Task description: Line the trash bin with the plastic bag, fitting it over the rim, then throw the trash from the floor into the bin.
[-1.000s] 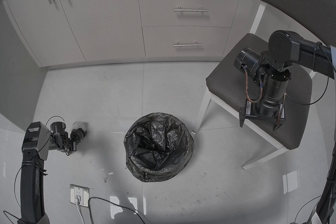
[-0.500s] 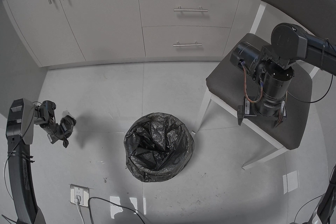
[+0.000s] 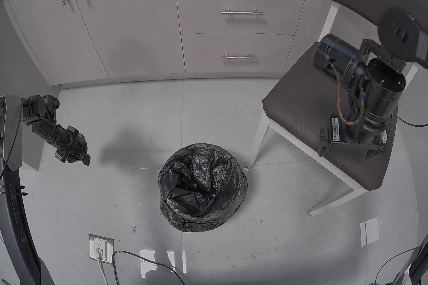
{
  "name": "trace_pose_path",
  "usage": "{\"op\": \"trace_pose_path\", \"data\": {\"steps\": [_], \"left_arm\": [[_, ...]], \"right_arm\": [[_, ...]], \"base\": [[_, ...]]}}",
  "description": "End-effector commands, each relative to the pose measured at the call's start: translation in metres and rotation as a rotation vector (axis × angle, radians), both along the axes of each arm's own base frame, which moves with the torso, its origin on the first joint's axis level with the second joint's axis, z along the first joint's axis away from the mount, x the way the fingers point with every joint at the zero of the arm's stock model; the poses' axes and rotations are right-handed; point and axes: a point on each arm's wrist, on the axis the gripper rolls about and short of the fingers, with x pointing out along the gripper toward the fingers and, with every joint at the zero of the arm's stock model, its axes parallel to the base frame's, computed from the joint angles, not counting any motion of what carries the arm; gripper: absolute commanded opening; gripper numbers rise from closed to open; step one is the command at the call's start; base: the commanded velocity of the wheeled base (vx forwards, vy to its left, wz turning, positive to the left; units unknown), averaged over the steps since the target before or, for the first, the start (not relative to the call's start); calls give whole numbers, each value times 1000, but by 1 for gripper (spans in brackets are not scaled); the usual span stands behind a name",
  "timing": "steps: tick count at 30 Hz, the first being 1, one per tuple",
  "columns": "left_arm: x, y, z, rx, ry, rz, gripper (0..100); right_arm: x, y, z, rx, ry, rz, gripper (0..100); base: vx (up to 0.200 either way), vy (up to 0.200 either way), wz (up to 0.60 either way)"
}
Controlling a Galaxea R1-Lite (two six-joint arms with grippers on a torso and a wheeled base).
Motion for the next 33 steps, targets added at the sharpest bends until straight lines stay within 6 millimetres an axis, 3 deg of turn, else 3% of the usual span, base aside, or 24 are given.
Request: {"op": "trace_pose_path", "data": {"steps": [1,7,12,13,15,20,22,24,33], "left_arm": [[-13,-42,54,-62,-23,-39,0],[-19,-95,77,-116,6,-90,0],[-26,-152,91,-117,13,-223,0],[-26,-152,91,-117,13,-223,0],[-35,-185,97,-117,26,-304,0],[-44,-232,97,-117,44,-418,0],[-45,-238,96,-117,48,-434,0],[-50,-262,92,-116,65,-491,0],[-68,-317,82,-110,109,-631,0]], "right_arm": [[-20,-12,22,37,-50,-5,100],[-38,-20,34,49,-47,-15,100],[-61,-24,45,55,-45,14,100],[-61,-24,45,55,-45,14,100],[-63,-25,46,56,-46,14,100],[-65,-27,47,49,-36,11,100],[-65,-27,47,46,-34,9,100],[-66,-28,46,45,-30,11,100],[-63,-25,44,41,-20,13,100]], "base": [[0,0,0],[0,0,0],[0,0,0],[0,0,0],[0,0,0],[0,0,0],[0,0,0],[0,0,0],[0,0,0]]}}
